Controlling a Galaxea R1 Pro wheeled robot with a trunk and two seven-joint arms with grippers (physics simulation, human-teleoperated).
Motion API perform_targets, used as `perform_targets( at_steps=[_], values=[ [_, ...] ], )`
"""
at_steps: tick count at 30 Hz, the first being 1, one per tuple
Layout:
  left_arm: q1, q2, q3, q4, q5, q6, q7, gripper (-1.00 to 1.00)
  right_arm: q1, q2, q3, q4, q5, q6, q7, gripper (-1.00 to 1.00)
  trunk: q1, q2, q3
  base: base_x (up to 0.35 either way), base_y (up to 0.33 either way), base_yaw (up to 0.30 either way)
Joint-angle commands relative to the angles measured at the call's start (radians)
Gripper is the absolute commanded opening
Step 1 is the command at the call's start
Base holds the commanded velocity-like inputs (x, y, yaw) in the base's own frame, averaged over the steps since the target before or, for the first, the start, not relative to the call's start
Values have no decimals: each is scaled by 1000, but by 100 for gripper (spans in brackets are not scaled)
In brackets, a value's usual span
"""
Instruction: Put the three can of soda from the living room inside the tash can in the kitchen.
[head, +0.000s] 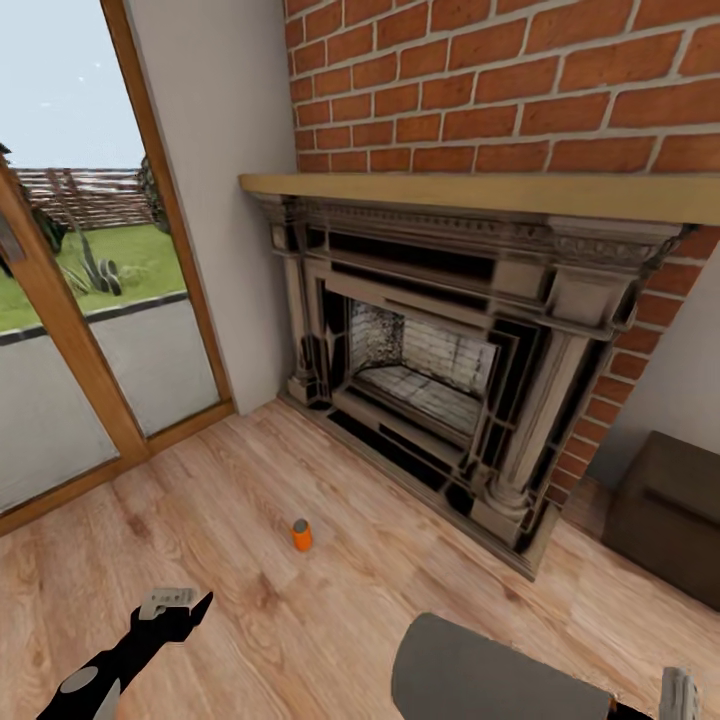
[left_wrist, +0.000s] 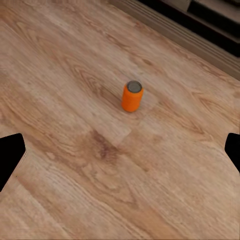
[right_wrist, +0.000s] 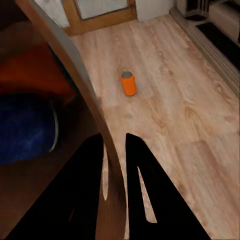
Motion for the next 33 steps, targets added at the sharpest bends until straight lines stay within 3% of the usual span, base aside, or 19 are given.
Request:
perform_targets(
  at_steps=[1, 4, 8, 33],
  values=[
    [0, 0, 0, 0, 0, 0, 0, 100, -2, -13, -11, 20, -6, 10, 0, -100, 0, 0, 0, 257, 187, 0],
    [1, 0, 0, -1, 2, -1, 0, 100, -1, -56, -7, 82, -4, -3, 0, -100, 0, 0, 0, 254, 184, 0],
    [1, 0, 0, -1, 3, -1, 0, 100, 0, -67, -3, 99, -1, -15, 0, -100, 0, 0, 0, 218, 150, 0],
    [1, 0, 0, -1, 3, -2, 0, 100, 0, -66, 0, 107, 3, -16, 0, -100, 0, 0, 0, 150, 95, 0]
  ],
)
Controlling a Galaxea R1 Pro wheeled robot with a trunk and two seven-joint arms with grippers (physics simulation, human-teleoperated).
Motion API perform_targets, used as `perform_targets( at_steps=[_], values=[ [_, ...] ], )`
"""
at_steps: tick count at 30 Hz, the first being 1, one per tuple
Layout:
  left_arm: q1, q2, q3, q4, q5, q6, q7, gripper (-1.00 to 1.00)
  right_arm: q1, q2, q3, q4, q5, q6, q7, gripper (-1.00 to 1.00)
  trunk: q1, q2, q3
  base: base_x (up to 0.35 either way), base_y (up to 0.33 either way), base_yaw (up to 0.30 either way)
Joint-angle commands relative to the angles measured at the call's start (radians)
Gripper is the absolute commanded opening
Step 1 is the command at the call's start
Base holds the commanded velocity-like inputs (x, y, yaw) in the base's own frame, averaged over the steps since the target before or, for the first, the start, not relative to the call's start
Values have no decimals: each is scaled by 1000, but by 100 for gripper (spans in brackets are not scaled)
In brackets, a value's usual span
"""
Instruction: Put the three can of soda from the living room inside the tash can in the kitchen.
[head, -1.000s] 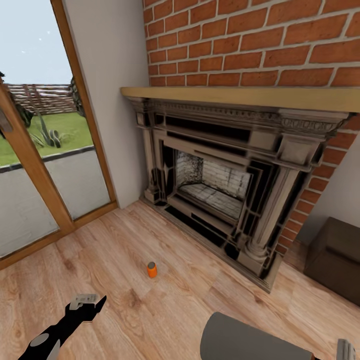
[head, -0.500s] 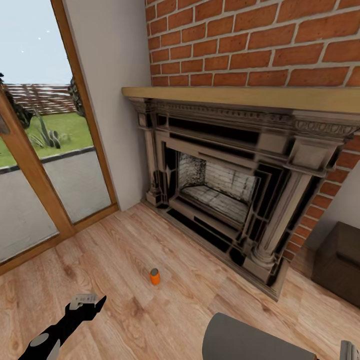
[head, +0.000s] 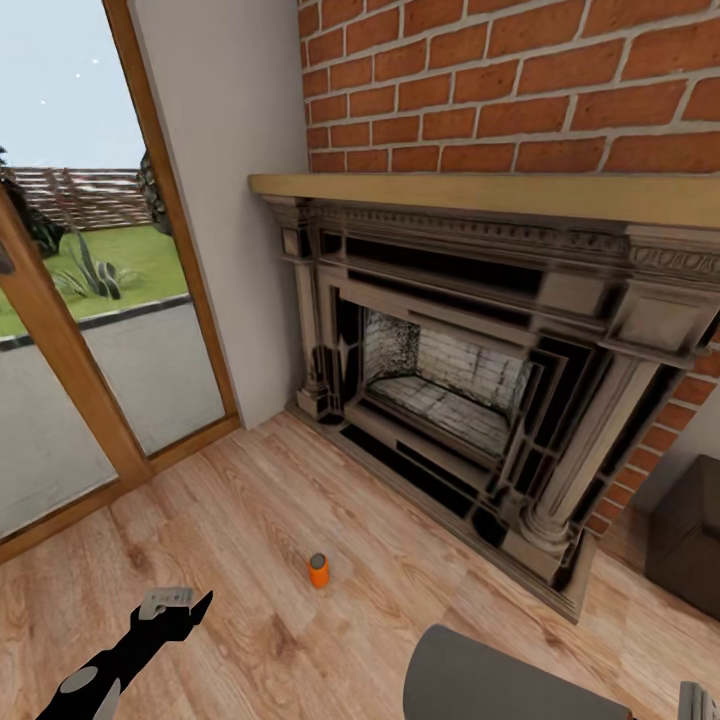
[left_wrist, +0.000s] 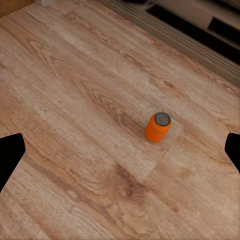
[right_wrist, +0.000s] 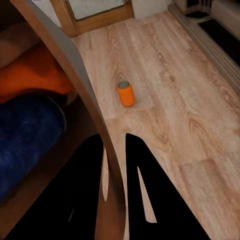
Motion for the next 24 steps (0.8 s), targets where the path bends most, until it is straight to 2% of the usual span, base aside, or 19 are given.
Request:
perform_targets(
  at_steps=[1, 7, 24],
  values=[
    [0, 0, 0, 0, 0, 0, 0, 100, 0, 0, -1, 0, 0, 3, 5, -100, 0, 0, 0, 9, 6, 0],
    [0, 0, 0, 0, 0, -1, 0, 100, 0, 2, -4, 0, -2, 3, 5, -100, 0, 0, 0, 61, 39, 0],
    [0, 0, 0, 0, 0, -2, 0, 100, 0, 5, -2, 0, -1, 3, 5, -100, 0, 0, 0, 231, 187, 0]
  ],
)
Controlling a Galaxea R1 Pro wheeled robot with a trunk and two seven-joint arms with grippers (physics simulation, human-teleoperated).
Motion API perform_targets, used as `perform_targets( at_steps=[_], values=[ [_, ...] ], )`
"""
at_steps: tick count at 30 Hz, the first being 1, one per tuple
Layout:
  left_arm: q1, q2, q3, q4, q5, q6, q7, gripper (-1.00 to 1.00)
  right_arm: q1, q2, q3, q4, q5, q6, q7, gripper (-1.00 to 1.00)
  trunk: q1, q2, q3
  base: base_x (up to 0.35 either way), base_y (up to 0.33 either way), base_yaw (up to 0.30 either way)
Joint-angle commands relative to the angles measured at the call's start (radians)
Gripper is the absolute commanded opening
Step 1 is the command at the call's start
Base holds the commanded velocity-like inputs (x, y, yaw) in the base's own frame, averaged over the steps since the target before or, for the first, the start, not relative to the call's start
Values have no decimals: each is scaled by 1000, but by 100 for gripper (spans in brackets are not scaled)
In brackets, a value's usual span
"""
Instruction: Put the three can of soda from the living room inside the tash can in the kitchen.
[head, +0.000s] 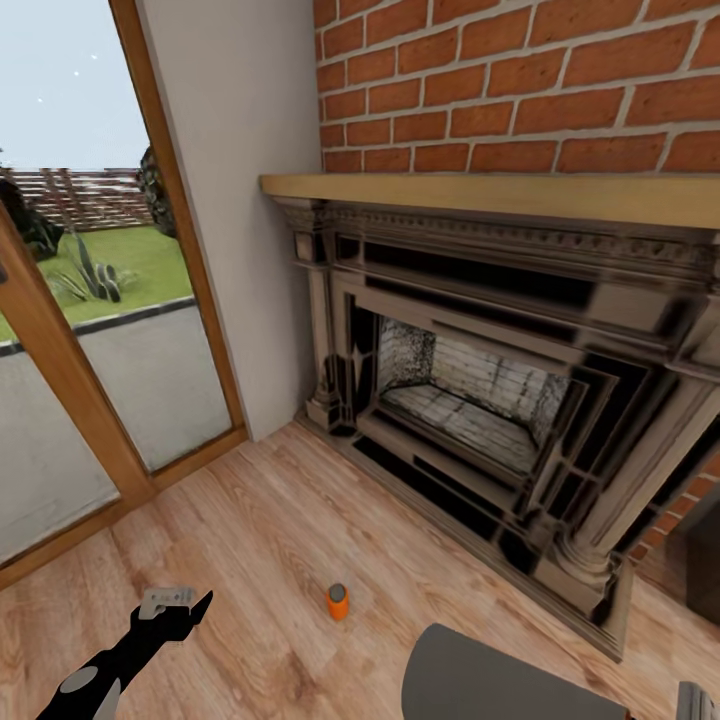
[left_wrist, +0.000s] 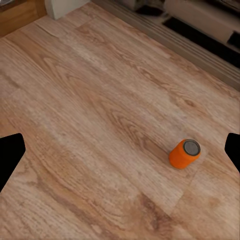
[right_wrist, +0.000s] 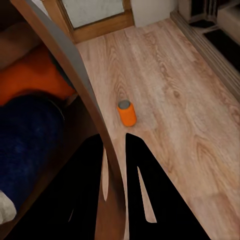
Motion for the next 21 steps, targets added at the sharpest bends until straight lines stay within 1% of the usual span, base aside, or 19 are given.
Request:
perform_targets(
  at_steps=[1, 2, 6, 9, 11, 12, 13, 14, 16, 17, 21],
  values=[
    [0, 0, 0, 0, 0, 0, 0, 100, 0, 0, -3, 0, 0, 3, 5, -100, 0, 0, 0, 91, 67, 0],
    [0, 0, 0, 0, 0, 0, 0, 100, 0, 4, -8, -1, -5, 5, 5, -100, 0, 0, 0, 6, 5, 0],
    [0, 0, 0, 0, 0, 0, 0, 100, -1, 2, -8, -2, -6, 13, -14, -100, 0, 0, 3, 2, 1, -98],
    [0, 0, 0, 1, -1, 0, 0, 100, -2, -1, -23, -2, -10, 19, -45, -100, 0, 0, 6, 11, 18, -164],
    [0, 0, 0, 0, -1, 1, 0, 100, -2, 0, -55, -2, -19, 30, -86, -100, 0, 0, 8, 50, 50, -175],
    [0, 0, 0, 1, -1, 0, 0, 100, -3, -1, -101, -3, -31, 47, -135, -100, 0, 0, 9, 42, 38, -180],
    [0, 0, 0, 0, -1, 0, 0, 100, -3, -2, -126, -3, -37, 56, -158, -100, 0, 0, 10, 34, 30, -182],
    [0, 0, 0, 0, -1, 0, 0, 100, -3, -4, -171, -3, -47, 73, -196, -100, 0, 0, 11, 22, 19, -184],
    [0, 0, 0, 0, 0, 0, 0, 100, -3, -6, -203, -2, -53, 84, -222, -100, 0, 0, 13, 16, 14, -185],
    [0, 0, 0, 0, 0, 0, 0, 100, -3, -7, -225, 1, -56, 91, -240, -100, 0, 0, 14, 9, 8, -186],
    [0, 0, 0, 0, -1, 0, 0, 100, -3, -9, -247, 20, -60, 98, -284, -100, 0, 0, 19, 5, 5, -187]
  ],
)
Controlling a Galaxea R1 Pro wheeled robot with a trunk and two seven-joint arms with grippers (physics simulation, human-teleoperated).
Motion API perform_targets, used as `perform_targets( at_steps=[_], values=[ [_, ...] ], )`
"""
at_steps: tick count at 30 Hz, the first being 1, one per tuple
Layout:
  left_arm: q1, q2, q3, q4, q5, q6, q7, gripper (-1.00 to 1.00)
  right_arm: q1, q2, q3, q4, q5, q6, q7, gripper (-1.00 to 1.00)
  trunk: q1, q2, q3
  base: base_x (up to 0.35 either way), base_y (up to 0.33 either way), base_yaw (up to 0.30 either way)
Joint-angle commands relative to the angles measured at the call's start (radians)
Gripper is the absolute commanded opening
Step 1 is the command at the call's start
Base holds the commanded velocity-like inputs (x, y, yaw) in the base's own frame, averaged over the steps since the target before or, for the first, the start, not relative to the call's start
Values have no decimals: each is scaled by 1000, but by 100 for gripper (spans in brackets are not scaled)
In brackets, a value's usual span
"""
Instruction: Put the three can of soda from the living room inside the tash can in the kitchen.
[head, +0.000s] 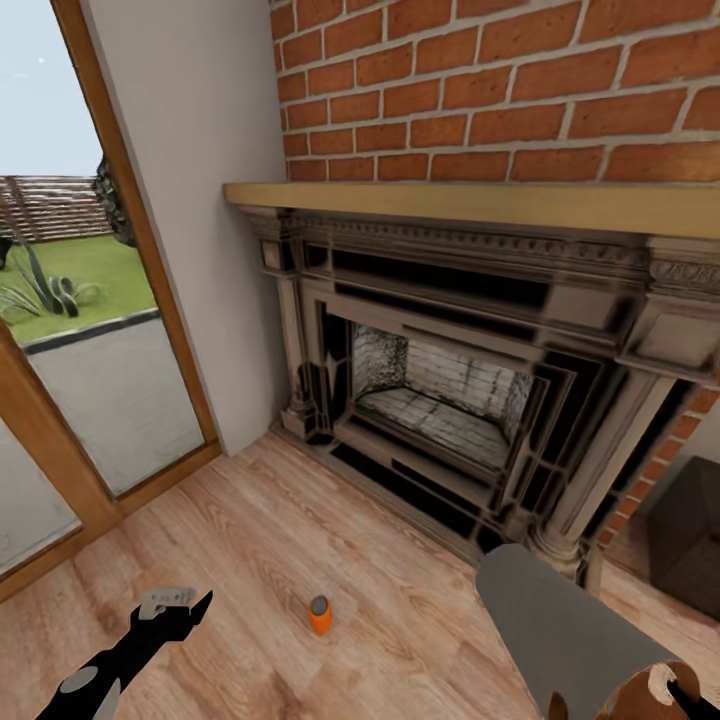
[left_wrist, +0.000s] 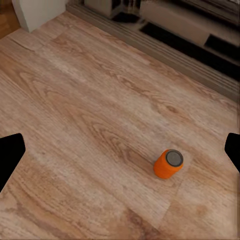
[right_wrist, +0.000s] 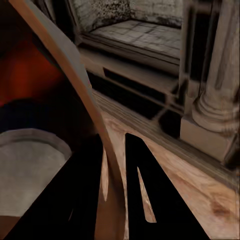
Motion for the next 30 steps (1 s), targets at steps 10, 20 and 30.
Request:
perform_targets(
  at_steps=[10, 20, 30],
  values=[
    [0, 0, 0, 0, -2, 1, -1, 100, 0, -106, -20, 257, -7, -15, -215, -100, 0, 0, 11, 6, 42, -187],
    [0, 0, -1, 0, -1, 1, -10, 100, 0, -119, -21, 290, -9, -22, -296, -100, 0, 0, 23, 99, 292, -188],
    [0, 0, -1, 0, 0, 0, -12, 100, 0, -120, -22, 290, -9, -22, -298, -100, 0, 0, 34, 110, 306, -188]
  ],
)
